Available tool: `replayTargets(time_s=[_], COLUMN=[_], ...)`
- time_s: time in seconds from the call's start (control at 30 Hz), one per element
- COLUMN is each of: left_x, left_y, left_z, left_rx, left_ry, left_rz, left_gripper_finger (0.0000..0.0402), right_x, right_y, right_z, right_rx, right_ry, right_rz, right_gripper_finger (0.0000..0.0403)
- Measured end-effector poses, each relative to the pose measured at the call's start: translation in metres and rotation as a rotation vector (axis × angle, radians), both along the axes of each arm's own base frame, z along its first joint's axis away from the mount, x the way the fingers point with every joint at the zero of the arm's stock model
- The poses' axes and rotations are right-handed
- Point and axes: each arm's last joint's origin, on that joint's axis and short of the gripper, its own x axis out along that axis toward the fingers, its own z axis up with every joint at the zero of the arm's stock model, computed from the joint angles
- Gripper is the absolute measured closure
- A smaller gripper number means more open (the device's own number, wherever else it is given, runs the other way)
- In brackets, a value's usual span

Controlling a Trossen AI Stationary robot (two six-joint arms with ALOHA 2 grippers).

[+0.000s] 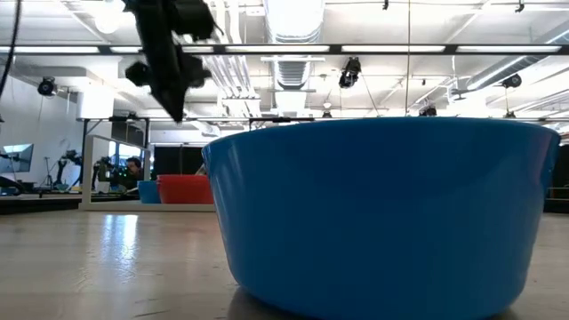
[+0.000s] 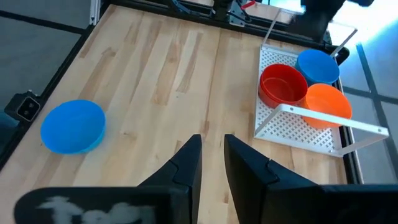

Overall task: Pick & Place Mini bowls
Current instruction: Stack the blue bowl on the stacked blue bowls on the shelf

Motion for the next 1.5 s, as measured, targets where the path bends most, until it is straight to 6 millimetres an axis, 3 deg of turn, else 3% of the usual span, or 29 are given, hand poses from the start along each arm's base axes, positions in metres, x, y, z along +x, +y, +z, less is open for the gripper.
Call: replayTargets(time_s=[0.3, 0.43, 0.63, 1.0, 1.3, 1.5], left_x=[-0.021, -0.023, -0.027, -0.034, -0.038, -0.036], left_y=[-0.062, -0.093, -0.126, -0.153, -0.168, -0.182], left_z=[0.036, 0.041, 0.045, 0.048, 0.05, 0.047], left_rx=[0.138, 0.187, 0.224, 0.222, 0.083, 0.078], left_ry=[-0.136, -0.182, -0.301, -0.355, -0.435, -0.427], left_rz=[-0.308, -0.513, -0.635, -0.714, -0.771, -0.83], left_gripper_finger=[0.0402, 0.0402, 0.0401, 0.0401, 0.0401, 0.0401], right_x=[0.001, 0.003, 0.006, 0.016, 0.032, 0.03], right_y=[0.0, 0.001, 0.001, 0.027, 0.06, 0.069], right_z=[-0.005, -0.017, -0.032, -0.051, -0.067, -0.068], right_rx=[0.058, 0.081, 0.144, 0.214, 0.355, 0.33], right_ry=[0.024, 0.07, 0.124, 0.217, 0.349, 0.354], right_rz=[-0.048, -0.063, -0.118, -0.099, 0.153, 0.237], right_gripper_finger=[0.034, 0.0341, 0.0347, 0.0351, 0.0351, 0.0351])
